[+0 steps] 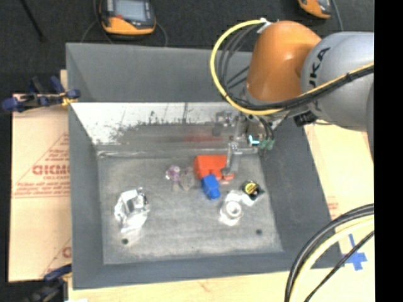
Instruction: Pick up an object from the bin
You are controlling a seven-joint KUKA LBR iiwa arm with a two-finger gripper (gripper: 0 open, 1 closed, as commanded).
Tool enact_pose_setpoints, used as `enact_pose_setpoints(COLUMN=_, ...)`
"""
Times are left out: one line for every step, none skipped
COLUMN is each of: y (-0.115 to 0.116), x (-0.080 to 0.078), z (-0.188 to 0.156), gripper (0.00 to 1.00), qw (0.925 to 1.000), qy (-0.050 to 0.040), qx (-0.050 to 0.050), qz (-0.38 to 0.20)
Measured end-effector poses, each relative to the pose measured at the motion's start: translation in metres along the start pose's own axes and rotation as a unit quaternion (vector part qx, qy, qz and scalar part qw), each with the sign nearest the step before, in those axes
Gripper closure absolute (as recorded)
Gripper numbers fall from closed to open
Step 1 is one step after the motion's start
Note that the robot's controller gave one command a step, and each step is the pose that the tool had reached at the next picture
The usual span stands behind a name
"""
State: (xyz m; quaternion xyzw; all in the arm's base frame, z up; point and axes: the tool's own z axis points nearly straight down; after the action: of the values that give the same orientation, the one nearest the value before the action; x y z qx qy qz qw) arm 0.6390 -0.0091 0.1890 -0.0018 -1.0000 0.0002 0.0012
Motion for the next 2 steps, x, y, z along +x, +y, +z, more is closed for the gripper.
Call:
enact_pose_setpoints(y=-0.070, x=0.028, z=0.103, gripper=0.00, qw=0.9997, qy=-0.0012, qx=0.000, qz=0.023)
enact_pose_setpoints(y=-0.159, x=0.066, z=0.119, gripper=0.00, qw=0.9963, qy=-0.0027, qx=0.000, qz=-0.086)
